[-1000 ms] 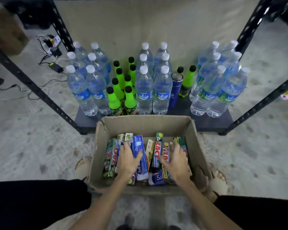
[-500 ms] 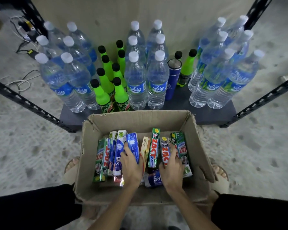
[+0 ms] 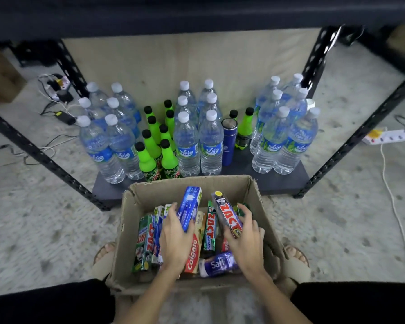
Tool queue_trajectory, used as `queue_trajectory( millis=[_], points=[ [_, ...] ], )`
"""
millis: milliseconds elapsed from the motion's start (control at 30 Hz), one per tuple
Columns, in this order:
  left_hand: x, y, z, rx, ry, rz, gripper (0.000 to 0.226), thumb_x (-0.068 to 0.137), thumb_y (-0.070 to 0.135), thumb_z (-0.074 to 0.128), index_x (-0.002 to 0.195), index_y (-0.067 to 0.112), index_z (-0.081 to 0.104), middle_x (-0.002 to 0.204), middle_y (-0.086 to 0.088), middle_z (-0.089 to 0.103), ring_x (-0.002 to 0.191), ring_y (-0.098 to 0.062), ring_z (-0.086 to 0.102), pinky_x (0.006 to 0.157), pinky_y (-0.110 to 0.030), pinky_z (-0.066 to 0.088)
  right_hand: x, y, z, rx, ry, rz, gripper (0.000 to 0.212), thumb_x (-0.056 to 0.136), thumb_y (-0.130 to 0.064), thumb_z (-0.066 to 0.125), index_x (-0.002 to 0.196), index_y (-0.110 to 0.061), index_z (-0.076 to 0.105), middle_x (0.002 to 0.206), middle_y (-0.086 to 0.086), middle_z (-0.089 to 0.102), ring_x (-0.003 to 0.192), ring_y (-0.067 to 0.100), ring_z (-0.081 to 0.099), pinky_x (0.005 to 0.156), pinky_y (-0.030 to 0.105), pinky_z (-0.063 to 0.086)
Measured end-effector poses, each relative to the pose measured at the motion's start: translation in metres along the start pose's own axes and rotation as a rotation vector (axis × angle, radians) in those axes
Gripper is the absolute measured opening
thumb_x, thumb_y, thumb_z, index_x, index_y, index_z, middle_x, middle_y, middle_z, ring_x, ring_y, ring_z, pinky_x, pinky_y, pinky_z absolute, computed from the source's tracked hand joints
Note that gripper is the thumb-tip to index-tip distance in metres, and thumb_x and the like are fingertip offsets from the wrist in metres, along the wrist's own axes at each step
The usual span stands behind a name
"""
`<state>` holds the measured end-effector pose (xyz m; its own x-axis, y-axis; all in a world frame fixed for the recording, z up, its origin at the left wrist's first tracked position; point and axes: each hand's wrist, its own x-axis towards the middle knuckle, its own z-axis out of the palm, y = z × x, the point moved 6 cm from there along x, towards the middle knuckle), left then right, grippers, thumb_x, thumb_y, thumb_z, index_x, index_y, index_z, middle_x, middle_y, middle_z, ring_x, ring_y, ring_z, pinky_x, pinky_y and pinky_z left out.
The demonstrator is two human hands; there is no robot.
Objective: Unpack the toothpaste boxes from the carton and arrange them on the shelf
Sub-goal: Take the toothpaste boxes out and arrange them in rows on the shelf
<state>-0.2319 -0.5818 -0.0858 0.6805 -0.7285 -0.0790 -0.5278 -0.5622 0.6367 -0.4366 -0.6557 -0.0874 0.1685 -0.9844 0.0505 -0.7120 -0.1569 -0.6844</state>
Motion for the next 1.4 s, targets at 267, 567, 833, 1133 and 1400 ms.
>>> queue_trajectory(
  millis=[267, 567, 833, 1133, 1400],
  points=[
    [0.015, 0.058, -0.095, -0.072, 0.006, 0.217, 0.061, 0.089, 0.039, 0.069, 0.142, 0.031, 0.040, 0.126, 0.015, 0.063, 0.107, -0.012, 0.064, 0.082, -0.034, 0.050, 0.035, -0.051, -0.079, 0.256, -0.050, -0.187, 0.071, 0.080, -0.038, 0.079, 0.137, -0.046, 0.037, 0.103, -0.024, 0.072, 0.104, 0.002, 0.065, 0.100, 0.050, 0.043],
    [0.028, 0.155, -0.220, -0.104, 0.012, 0.466, 0.062, 0.086, 0.050, 0.071, 0.139, 0.038, 0.041, 0.120, 0.018, 0.066, 0.100, -0.003, 0.066, 0.087, -0.041, 0.056, 0.059, -0.154, -0.216, 0.433, -0.028, -0.378, 0.065, 0.080, -0.021, 0.086, 0.132, -0.037, 0.050, 0.100, -0.019, 0.075, 0.091, 0.001, 0.072, 0.079, 0.025, 0.059],
    [0.039, 0.257, -0.314, -0.099, 0.075, 0.707, 0.050, 0.082, 0.050, 0.073, 0.127, 0.042, 0.051, 0.106, 0.028, 0.067, 0.098, 0.004, 0.064, 0.092, -0.033, 0.052, 0.095, -0.220, -0.332, 0.380, 0.024, -0.551, 0.059, 0.079, -0.022, 0.086, 0.128, -0.036, 0.057, 0.100, -0.010, 0.077, 0.071, 0.005, 0.069, 0.054, 0.010, 0.046],
    [0.102, 0.352, -0.347, 0.054, 0.026, 0.851, 0.045, 0.090, 0.044, 0.069, 0.132, 0.036, 0.055, 0.130, 0.017, 0.065, 0.118, -0.001, 0.060, 0.107, -0.036, 0.046, 0.187, -0.246, -0.397, 0.070, 0.103, -0.600, 0.052, 0.084, -0.055, 0.073, 0.130, -0.047, 0.048, 0.110, -0.029, 0.070, 0.118, 0.008, 0.056, 0.102, 0.046, 0.028],
    [0.207, 0.403, -0.322, 0.373, -0.020, 0.843, 0.041, 0.097, 0.042, 0.058, 0.138, 0.039, 0.049, 0.140, 0.015, 0.058, 0.127, -0.015, 0.055, 0.107, -0.043, 0.042, 0.307, -0.266, -0.407, -0.336, 0.114, -0.592, 0.036, 0.093, -0.055, 0.060, 0.128, -0.055, 0.052, 0.112, -0.016, 0.048, 0.121, 0.005, 0.026, 0.108, 0.043, 0.015]
  ],
)
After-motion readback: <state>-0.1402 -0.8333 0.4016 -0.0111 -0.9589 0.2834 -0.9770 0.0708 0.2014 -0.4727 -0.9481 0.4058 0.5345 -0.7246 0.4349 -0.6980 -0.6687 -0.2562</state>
